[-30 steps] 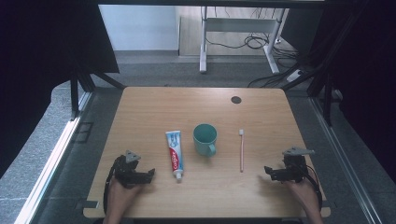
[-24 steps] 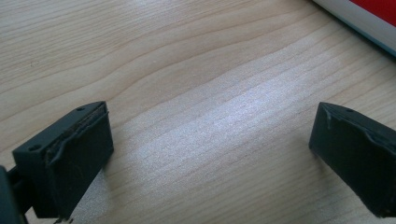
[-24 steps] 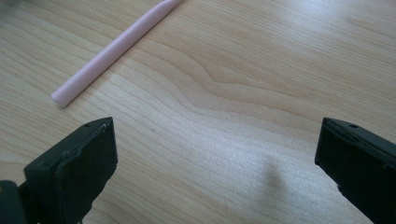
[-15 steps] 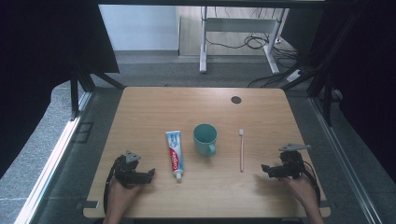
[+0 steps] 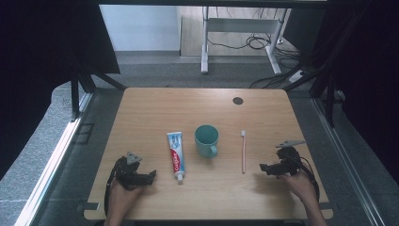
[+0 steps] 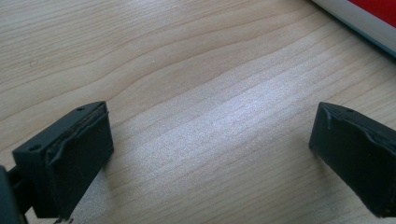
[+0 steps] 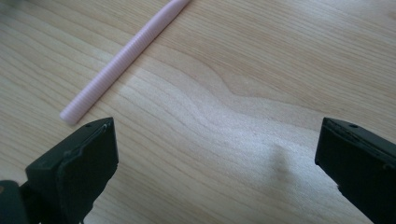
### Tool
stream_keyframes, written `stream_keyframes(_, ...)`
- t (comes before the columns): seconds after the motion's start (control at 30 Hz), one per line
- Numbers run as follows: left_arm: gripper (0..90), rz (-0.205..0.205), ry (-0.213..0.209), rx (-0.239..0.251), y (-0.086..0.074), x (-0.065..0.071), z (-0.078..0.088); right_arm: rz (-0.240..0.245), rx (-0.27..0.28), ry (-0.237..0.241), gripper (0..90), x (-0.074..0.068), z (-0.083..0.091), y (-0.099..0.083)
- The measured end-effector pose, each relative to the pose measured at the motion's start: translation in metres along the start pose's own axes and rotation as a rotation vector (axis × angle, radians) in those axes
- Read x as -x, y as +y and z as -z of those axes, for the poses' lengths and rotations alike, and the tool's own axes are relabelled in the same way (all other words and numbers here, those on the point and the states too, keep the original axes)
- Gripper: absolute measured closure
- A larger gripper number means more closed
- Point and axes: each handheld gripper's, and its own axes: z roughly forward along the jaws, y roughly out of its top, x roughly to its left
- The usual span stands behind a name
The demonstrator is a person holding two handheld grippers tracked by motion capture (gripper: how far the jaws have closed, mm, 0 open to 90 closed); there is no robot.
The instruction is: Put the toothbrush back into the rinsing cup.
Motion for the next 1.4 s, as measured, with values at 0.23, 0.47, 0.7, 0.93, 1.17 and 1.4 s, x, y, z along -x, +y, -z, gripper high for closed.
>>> stream_keyframes(0.23,0.0,0.0,0.0,0.0,0.0,0.0,0.0,-0.013,-0.024,0.037,0.0,-0.002,-0.004,0.007)
stream_keyframes(0.47,0.0,-0.002,-0.002,-0.001,0.0,0.0,0.0,-0.013,-0.052,0.062,14.7,-0.003,-0.006,0.016)
stream_keyframes(0.7,0.0,-0.001,-0.003,0.0,0.0,0.0,0.0,0.003,-0.077,0.077,33.1,-0.005,-0.008,0.025)
stream_keyframes(0.93,0.0,-0.003,-0.004,0.0,0.0,0.0,0.0,0.039,-0.092,0.109,55.5,-0.009,-0.01,0.033)
stream_keyframes(1.17,0.0,-0.004,-0.006,-0.001,0.0,0.0,0.0,0.104,-0.109,0.103,69.6,-0.017,-0.015,0.041)
stream_keyframes(1.4,0.0,-0.005,-0.006,-0.002,0.0,0.0,0.0,0.106,-0.135,0.124,81.8,-0.019,-0.021,0.049)
